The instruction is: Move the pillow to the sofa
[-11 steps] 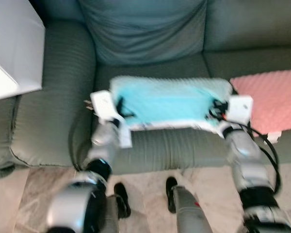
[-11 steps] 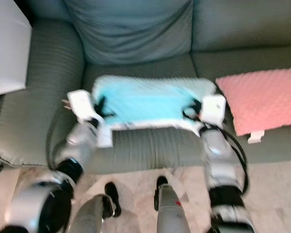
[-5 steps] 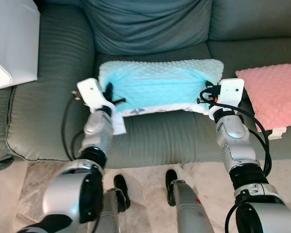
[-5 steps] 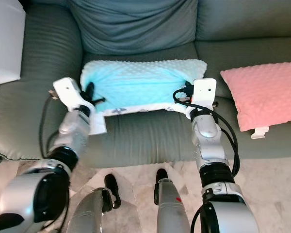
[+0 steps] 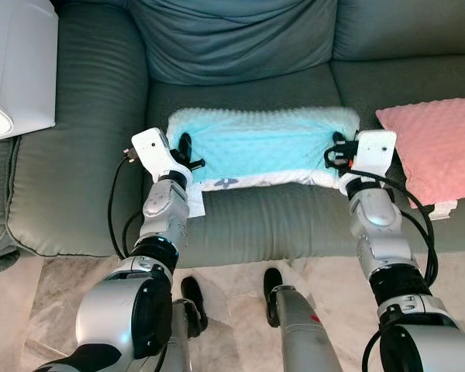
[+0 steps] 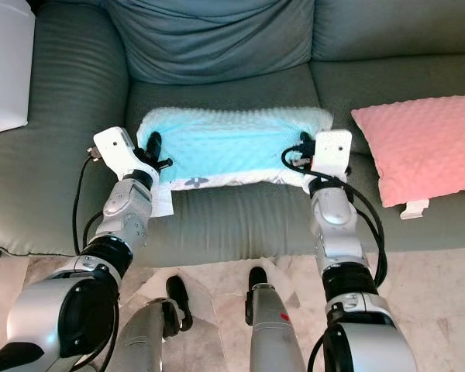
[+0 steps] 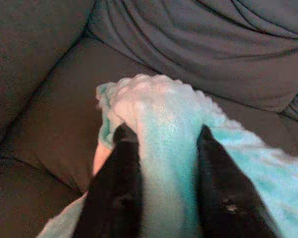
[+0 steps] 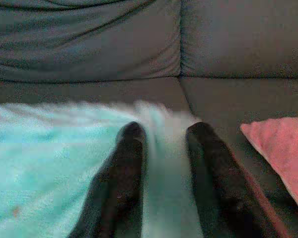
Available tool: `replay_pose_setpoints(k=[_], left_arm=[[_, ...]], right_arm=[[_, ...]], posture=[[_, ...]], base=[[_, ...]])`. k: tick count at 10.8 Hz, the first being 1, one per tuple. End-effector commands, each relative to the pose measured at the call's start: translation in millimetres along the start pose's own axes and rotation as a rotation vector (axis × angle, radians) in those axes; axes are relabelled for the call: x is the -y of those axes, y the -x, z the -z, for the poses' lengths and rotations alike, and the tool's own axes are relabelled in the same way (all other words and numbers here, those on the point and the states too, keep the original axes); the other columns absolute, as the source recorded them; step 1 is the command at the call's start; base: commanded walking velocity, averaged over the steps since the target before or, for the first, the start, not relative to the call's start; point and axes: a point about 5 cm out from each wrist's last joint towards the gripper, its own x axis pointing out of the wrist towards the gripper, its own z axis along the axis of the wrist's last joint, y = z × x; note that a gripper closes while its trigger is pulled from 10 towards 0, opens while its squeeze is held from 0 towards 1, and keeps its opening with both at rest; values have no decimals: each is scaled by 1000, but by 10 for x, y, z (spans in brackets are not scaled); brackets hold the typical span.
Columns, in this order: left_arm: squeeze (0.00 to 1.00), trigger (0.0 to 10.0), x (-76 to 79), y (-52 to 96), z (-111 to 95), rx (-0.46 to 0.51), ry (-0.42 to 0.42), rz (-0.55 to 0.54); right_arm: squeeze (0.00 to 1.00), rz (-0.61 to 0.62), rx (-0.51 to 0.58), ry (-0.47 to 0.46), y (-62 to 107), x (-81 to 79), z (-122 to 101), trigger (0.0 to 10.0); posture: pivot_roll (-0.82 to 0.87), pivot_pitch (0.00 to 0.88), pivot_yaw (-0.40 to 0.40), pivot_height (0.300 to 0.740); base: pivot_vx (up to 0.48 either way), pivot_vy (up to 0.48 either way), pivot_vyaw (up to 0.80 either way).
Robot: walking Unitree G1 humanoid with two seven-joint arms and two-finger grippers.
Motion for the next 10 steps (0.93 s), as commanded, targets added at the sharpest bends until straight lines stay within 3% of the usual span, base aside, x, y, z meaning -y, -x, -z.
replay_pose_setpoints(k=[1,10], left_arm=[[1000,10000,-110,88,159,-46,-2,-34],[1000,10000,-161,329,516,-130,1,-7]], right_arm=[[1000,12,-26,-4,70,10,111,10000],[1000,-10,-48,-34,94,-130,165,10000]], posture=[[-214,531,71,740],[-198,508,76,740]], base=[[0,0,0],[0,0,0]])
